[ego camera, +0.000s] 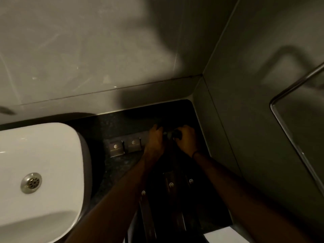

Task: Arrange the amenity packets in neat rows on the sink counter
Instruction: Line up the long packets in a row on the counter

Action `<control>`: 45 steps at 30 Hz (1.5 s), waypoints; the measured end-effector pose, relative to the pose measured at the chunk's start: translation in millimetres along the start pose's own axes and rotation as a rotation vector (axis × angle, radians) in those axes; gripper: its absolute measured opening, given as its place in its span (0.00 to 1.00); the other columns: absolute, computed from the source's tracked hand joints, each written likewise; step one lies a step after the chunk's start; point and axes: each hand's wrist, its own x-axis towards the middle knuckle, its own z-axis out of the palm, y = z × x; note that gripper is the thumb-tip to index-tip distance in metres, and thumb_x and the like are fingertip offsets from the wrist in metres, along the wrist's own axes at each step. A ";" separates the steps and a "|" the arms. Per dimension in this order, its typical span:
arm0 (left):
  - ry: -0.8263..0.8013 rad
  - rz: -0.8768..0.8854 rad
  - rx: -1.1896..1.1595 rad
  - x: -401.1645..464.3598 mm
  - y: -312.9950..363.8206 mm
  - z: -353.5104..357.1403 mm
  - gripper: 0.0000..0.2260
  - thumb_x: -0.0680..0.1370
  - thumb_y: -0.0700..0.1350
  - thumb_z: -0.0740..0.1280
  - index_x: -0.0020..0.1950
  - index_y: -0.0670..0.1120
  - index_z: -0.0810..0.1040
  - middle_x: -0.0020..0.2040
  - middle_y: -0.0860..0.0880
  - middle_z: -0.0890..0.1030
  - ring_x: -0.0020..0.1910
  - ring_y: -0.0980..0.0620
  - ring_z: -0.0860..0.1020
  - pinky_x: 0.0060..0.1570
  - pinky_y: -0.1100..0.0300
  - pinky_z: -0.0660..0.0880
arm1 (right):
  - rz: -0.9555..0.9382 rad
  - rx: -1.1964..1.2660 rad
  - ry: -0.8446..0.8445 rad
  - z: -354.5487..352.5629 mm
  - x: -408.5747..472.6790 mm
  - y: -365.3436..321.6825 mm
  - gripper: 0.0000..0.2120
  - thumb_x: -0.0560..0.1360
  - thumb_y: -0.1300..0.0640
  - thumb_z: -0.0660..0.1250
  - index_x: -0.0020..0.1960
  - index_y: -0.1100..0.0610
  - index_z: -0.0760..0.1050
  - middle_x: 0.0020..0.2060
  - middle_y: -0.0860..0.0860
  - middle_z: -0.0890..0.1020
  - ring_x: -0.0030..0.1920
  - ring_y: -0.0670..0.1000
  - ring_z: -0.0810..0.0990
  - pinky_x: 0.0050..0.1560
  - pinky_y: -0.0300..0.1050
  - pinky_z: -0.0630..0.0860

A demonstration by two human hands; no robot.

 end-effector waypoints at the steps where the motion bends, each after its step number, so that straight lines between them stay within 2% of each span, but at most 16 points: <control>1: 0.005 0.008 -0.001 0.1 -1.2 0.8 0.18 0.73 0.42 0.67 0.62 0.38 0.77 0.58 0.35 0.77 0.55 0.38 0.77 0.54 0.63 0.67 | -0.001 0.000 -0.002 -0.2 0.8 0.1 0.11 0.71 0.67 0.67 0.52 0.62 0.83 0.52 0.63 0.81 0.53 0.62 0.81 0.57 0.51 0.79; 5: 0.028 0.019 0.015 1.7 -3.7 1.3 0.14 0.71 0.40 0.70 0.54 0.36 0.81 0.51 0.34 0.80 0.48 0.36 0.79 0.46 0.69 0.62 | 0.003 -0.012 -0.019 -1.8 4.1 -0.4 0.11 0.71 0.66 0.69 0.53 0.61 0.83 0.51 0.63 0.81 0.52 0.63 0.81 0.56 0.53 0.79; 8: 0.032 0.037 0.022 3.0 -4.6 2.8 0.13 0.71 0.38 0.71 0.54 0.35 0.80 0.51 0.33 0.79 0.48 0.35 0.79 0.46 0.69 0.61 | 0.037 -0.004 -0.033 -2.6 4.6 -1.6 0.12 0.71 0.65 0.71 0.55 0.61 0.82 0.53 0.62 0.81 0.53 0.62 0.81 0.56 0.48 0.78; 10: 0.041 0.015 0.034 -0.2 -4.0 1.6 0.16 0.71 0.39 0.71 0.58 0.36 0.77 0.55 0.35 0.78 0.52 0.37 0.78 0.50 0.64 0.67 | 0.091 0.033 -0.023 -3.7 0.0 -2.8 0.17 0.69 0.63 0.74 0.58 0.61 0.80 0.55 0.62 0.81 0.54 0.61 0.81 0.54 0.43 0.76; 12: 0.043 -0.015 0.002 -10.6 -4.9 -3.4 0.21 0.71 0.39 0.71 0.63 0.39 0.73 0.60 0.37 0.76 0.57 0.40 0.76 0.53 0.57 0.71 | 0.156 0.118 0.021 -4.4 -13.9 -3.7 0.22 0.67 0.64 0.76 0.60 0.62 0.78 0.55 0.61 0.81 0.51 0.58 0.82 0.51 0.44 0.78; 14: 0.058 -0.008 -0.046 -28.1 -7.5 -10.4 0.21 0.72 0.39 0.70 0.65 0.41 0.72 0.62 0.40 0.75 0.59 0.43 0.75 0.58 0.55 0.72 | 0.181 0.172 0.098 -3.2 -36.6 -7.5 0.20 0.67 0.65 0.76 0.58 0.62 0.78 0.53 0.60 0.81 0.46 0.54 0.81 0.46 0.45 0.78; 16: 0.091 0.002 -0.059 -52.3 -11.8 -19.1 0.19 0.72 0.37 0.70 0.62 0.41 0.73 0.60 0.41 0.76 0.58 0.44 0.75 0.58 0.54 0.73 | 0.150 0.159 0.154 3.7 -63.7 -17.2 0.14 0.68 0.63 0.75 0.53 0.60 0.79 0.48 0.58 0.81 0.43 0.54 0.81 0.44 0.47 0.79; 18: 0.121 0.021 -0.048 -79.0 -17.9 -27.0 0.14 0.72 0.36 0.69 0.58 0.41 0.76 0.57 0.42 0.77 0.55 0.46 0.76 0.54 0.57 0.74 | 0.106 0.143 0.136 17.3 -90.4 -32.4 0.12 0.69 0.60 0.74 0.51 0.58 0.79 0.46 0.55 0.81 0.42 0.51 0.80 0.44 0.47 0.80; 20: 0.138 0.037 -0.036 -111.6 -29.8 -35.8 0.10 0.74 0.36 0.68 0.55 0.41 0.78 0.55 0.44 0.78 0.53 0.49 0.77 0.53 0.61 0.72 | 0.064 0.143 0.080 37.8 -117.9 -48.9 0.14 0.69 0.58 0.75 0.54 0.57 0.79 0.47 0.53 0.81 0.40 0.48 0.78 0.44 0.46 0.81; 22: 0.153 -0.005 -0.021 -148.3 -45.5 -44.6 0.09 0.76 0.37 0.66 0.54 0.42 0.80 0.56 0.44 0.79 0.55 0.48 0.77 0.56 0.60 0.72 | 0.060 0.125 -0.009 61.2 -142.9 -60.8 0.20 0.69 0.55 0.75 0.59 0.57 0.77 0.49 0.54 0.81 0.44 0.51 0.80 0.49 0.48 0.81; 25: 0.246 -0.116 0.084 -199.1 -70.8 -47.2 0.11 0.77 0.37 0.65 0.58 0.41 0.79 0.59 0.40 0.78 0.59 0.42 0.75 0.59 0.54 0.71 | 0.095 0.086 -0.185 89.9 -172.6 -67.0 0.29 0.70 0.52 0.74 0.68 0.56 0.71 0.60 0.56 0.79 0.59 0.55 0.79 0.61 0.49 0.77; 29: 0.214 -0.369 0.160 -248.7 -89.3 -39.5 0.19 0.78 0.49 0.63 0.66 0.41 0.70 0.63 0.39 0.72 0.59 0.38 0.75 0.56 0.47 0.75 | 0.102 0.011 -0.265 106.7 -203.0 -62.6 0.33 0.70 0.50 0.74 0.71 0.52 0.66 0.67 0.54 0.74 0.67 0.56 0.74 0.67 0.51 0.72; 32: 0.103 -0.470 0.088 -270.7 -97.1 -33.5 0.23 0.75 0.52 0.67 0.65 0.42 0.68 0.61 0.39 0.73 0.57 0.38 0.78 0.53 0.48 0.76 | 0.086 -0.009 -0.247 110.6 -222.4 -59.9 0.33 0.71 0.49 0.72 0.72 0.51 0.63 0.68 0.53 0.73 0.67 0.56 0.73 0.67 0.52 0.72; 34: 0.072 -0.467 0.057 -276.2 -98.5 -32.0 0.22 0.74 0.52 0.68 0.63 0.43 0.70 0.60 0.40 0.77 0.57 0.39 0.78 0.54 0.49 0.76 | 0.103 0.028 -0.227 110.9 -229.0 -59.6 0.31 0.71 0.49 0.73 0.70 0.50 0.66 0.66 0.53 0.75 0.65 0.55 0.75 0.66 0.51 0.74; 38: 0.106 -0.454 -0.044 -274.5 -93.4 -33.4 0.19 0.74 0.51 0.70 0.61 0.44 0.73 0.58 0.41 0.80 0.58 0.40 0.78 0.56 0.48 0.77 | 0.168 0.091 -0.176 110.5 -229.6 -62.2 0.27 0.70 0.48 0.74 0.66 0.51 0.71 0.61 0.53 0.79 0.61 0.54 0.78 0.62 0.56 0.77; 45: 0.112 -0.427 -0.052 -265.5 -88.8 -33.9 0.20 0.74 0.51 0.70 0.62 0.44 0.74 0.59 0.42 0.80 0.59 0.42 0.78 0.58 0.46 0.76 | 0.220 0.147 -0.180 112.0 -220.1 -66.2 0.31 0.71 0.47 0.73 0.71 0.50 0.69 0.65 0.55 0.76 0.63 0.55 0.76 0.64 0.57 0.76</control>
